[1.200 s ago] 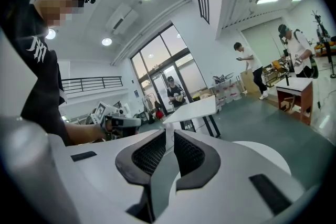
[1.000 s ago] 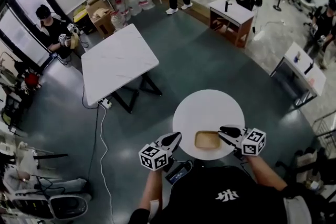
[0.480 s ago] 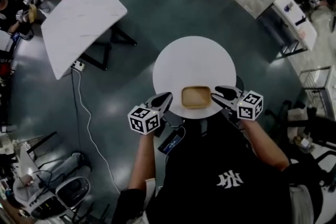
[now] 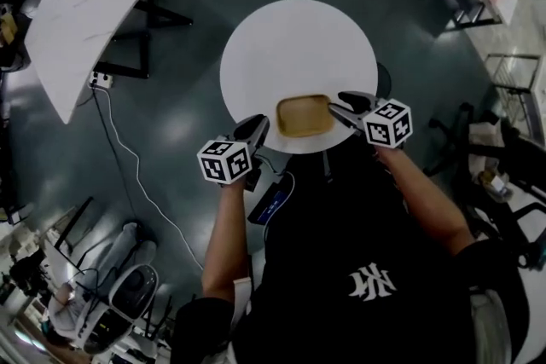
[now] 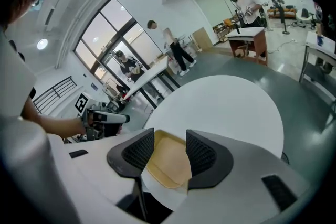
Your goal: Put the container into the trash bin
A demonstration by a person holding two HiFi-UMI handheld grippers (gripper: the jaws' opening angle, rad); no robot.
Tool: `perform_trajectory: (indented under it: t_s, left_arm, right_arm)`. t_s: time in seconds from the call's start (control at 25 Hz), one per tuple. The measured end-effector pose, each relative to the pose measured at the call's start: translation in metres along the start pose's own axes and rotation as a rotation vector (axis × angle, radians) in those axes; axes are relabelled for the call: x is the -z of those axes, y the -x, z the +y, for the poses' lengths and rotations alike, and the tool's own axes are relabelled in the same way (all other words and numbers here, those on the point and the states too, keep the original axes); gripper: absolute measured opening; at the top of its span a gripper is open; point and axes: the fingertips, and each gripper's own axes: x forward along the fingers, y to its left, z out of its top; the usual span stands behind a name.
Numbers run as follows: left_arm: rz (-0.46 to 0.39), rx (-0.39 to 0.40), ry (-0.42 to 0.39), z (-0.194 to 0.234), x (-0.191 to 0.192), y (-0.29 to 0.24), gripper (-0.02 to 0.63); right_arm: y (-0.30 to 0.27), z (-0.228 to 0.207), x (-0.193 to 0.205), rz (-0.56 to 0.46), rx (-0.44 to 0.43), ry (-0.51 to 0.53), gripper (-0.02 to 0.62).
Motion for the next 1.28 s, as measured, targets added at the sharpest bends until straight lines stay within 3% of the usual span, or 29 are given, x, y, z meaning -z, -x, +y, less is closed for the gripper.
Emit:
perform_trajectory:
  t_s: [0.64,1.0,1.28]
  left_arm:
    - [0.175,-0.026,0.088,0.037,0.054,-0.053,0.092]
    - [0.236,-0.028,0.101,0.045,0.072,-0.06,0.104]
    - [0.277,-0.03,0.121,0.049,0.08,-0.061,0.103]
  right_arm:
    - [-0.037,-0.032,0.067,0.152,0.104,-0.124,0.19]
    - [-0.045,-0.041,0.088,0.206,0.104,-0.204,0.19]
    - [-0.05,-0.043,0.095,0.243,0.108,-0.196,0.19]
